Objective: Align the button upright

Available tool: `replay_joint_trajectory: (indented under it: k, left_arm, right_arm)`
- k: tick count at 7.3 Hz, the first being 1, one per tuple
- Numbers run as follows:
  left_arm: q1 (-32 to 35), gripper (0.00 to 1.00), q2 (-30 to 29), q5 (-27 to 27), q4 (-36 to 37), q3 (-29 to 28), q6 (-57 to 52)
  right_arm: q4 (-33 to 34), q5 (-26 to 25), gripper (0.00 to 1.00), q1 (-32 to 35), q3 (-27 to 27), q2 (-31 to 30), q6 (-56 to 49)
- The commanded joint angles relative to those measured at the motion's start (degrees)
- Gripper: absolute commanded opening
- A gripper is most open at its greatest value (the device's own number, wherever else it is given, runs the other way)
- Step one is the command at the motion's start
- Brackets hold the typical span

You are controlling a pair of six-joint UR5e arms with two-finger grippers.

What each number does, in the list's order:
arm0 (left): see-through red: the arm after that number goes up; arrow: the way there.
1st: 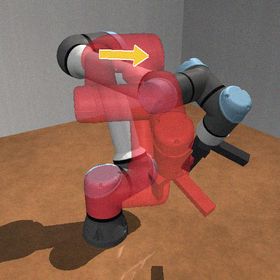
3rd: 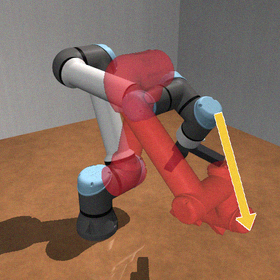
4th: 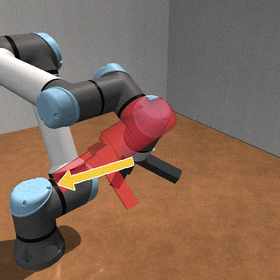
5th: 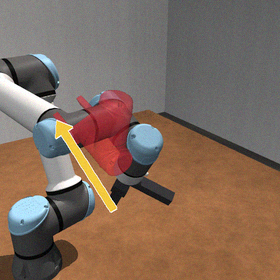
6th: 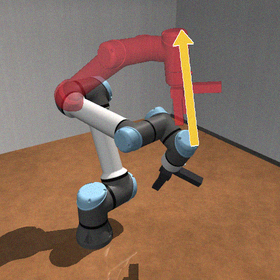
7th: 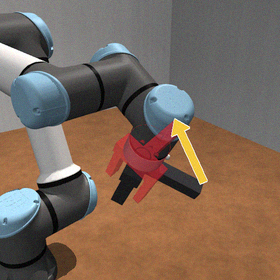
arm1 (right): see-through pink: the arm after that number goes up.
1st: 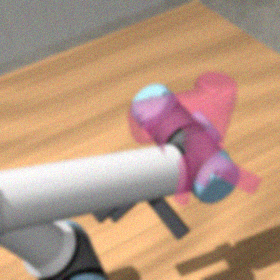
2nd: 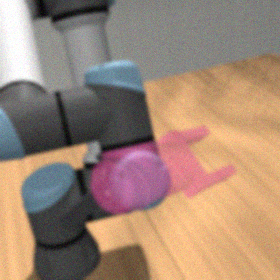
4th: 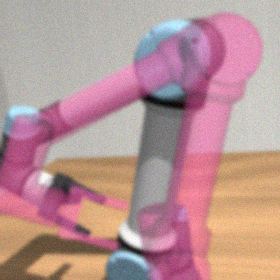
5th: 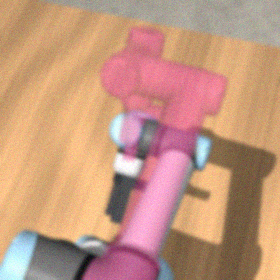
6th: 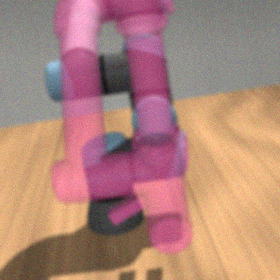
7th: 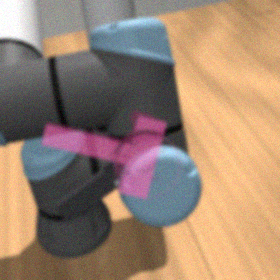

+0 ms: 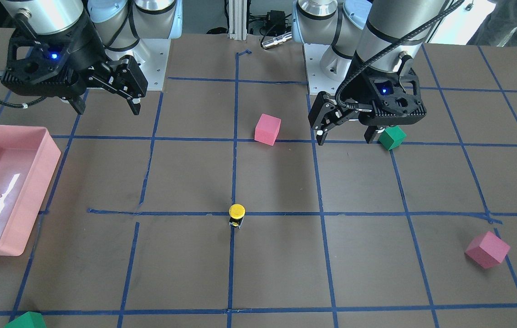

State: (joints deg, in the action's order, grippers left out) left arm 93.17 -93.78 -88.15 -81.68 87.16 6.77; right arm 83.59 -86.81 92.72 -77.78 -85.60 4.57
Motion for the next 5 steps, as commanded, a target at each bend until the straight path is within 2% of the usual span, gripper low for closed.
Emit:
replay_joint_trajectory:
  k: [1,3,5]
  left_arm:
    - [-0.18,1.00,-1.40,0.00,-3.20,-2.23,-5.27]
    - [-0.18,1.00,-1.06,-0.18,-7.94,-3.22,-5.45]
    - [-0.18,1.00,-0.36,0.00,-7.97,-2.61,-6.15]
  right_arm:
    - [-0.01,0.06,1.00,0.00,0.00,0.00,0.00]
    - [-0.09,0.06,1.00,0.00,0.00,0.00,0.00]
    - [-0.09,0.06,1.00,0.00,0.00,0.00,0.00]
